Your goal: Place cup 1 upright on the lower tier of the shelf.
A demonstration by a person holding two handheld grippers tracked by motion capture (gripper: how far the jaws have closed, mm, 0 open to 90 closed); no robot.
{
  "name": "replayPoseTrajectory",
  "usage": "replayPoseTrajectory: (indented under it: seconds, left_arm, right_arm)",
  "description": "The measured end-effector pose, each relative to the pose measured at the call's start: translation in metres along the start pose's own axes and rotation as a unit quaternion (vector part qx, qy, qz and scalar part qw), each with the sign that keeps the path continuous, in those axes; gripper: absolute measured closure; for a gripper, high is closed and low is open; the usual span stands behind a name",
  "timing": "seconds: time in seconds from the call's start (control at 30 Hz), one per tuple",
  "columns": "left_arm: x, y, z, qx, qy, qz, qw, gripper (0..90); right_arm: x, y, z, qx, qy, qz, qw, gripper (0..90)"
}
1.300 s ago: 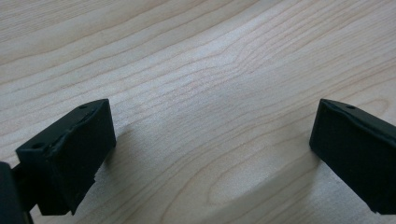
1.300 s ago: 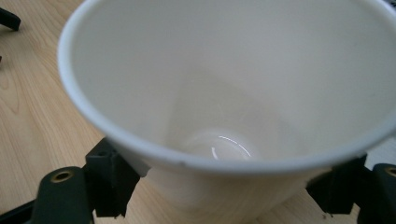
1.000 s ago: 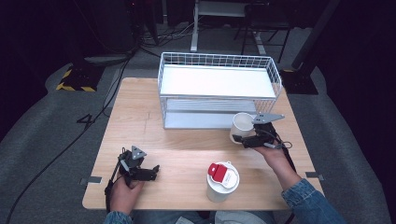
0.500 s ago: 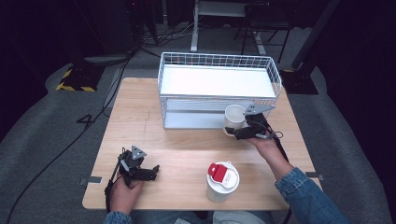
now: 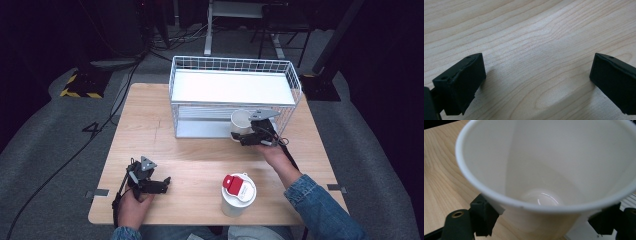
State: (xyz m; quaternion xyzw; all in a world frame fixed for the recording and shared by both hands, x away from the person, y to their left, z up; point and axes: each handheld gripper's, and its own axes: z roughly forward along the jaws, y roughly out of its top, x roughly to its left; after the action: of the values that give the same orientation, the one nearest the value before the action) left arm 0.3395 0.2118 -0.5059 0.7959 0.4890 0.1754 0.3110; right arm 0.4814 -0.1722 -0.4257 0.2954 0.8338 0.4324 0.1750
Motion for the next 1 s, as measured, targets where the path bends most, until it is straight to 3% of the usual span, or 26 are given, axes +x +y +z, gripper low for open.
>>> replayPoseTrajectory:
  seconds: [0.63, 1.0]
  left_arm:
    - [0.000, 0.000, 0.000, -0.001, -0.002, 0.000, 1.0000, 0.8]
    - [0.000, 0.000, 0.000, 0.000, -0.002, -0.001, 1.0000, 0.8]
  right_arm:
    - [-0.001, -0.001, 0.034, 0.001, -0.038, 0.001, 0.9993, 23.0]
    - [-0.005, -0.003, 0.045, -0.001, -0.046, 0.003, 0.9989, 23.0]
